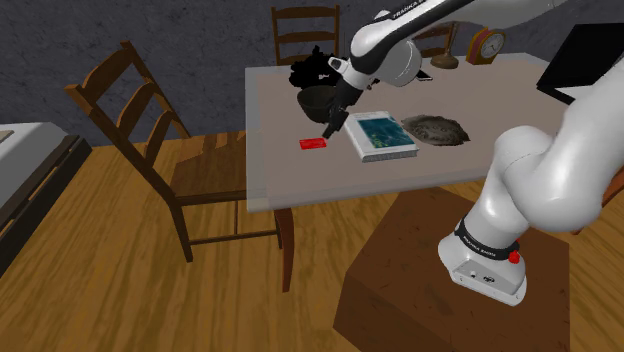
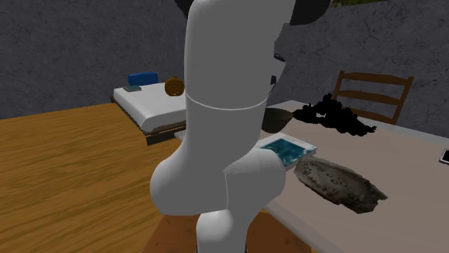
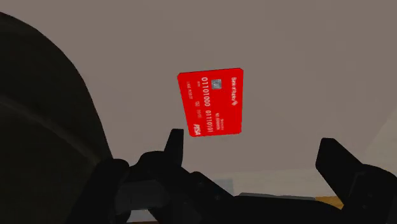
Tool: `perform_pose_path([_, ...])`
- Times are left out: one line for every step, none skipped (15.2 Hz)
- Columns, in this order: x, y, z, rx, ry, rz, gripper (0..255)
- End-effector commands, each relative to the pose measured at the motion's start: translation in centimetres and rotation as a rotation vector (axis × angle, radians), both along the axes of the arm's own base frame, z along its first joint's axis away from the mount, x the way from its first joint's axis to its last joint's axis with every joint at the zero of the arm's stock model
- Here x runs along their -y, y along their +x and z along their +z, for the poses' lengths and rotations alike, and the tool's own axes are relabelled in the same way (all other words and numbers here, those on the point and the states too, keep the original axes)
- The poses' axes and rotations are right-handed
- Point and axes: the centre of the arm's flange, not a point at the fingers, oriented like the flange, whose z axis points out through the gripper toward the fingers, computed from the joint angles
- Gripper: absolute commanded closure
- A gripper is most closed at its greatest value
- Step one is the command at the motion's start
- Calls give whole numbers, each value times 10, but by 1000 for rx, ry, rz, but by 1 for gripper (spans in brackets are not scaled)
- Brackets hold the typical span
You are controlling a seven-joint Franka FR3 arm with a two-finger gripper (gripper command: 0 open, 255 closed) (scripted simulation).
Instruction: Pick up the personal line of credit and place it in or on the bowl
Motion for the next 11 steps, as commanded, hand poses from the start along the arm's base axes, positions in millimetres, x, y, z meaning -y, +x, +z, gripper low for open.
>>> perform_pose_path([-3, 16, -17, 53, 10, 54, 0])
perform_pose_path([-5, 25, -24, 76, 17, 80, 0])
perform_pose_path([-7, 35, -31, 100, 24, 105, 0])
perform_pose_path([-8, 38, -33, 107, 26, 113, 0])
perform_pose_path([-10, 40, -37, 107, 26, 113, 0])
perform_pose_path([-12, 42, -42, 107, 26, 113, 0])
perform_pose_path([-15, 44, -46, 107, 26, 113, 0])
perform_pose_path([-17, 46, -50, 107, 26, 113, 0])
perform_pose_path([-19, 48, -55, 107, 26, 113, 0])
perform_pose_path([-21, 50, -59, 107, 26, 113, 0])
perform_pose_path([-25, 53, -66, 107, 26, 113, 0])
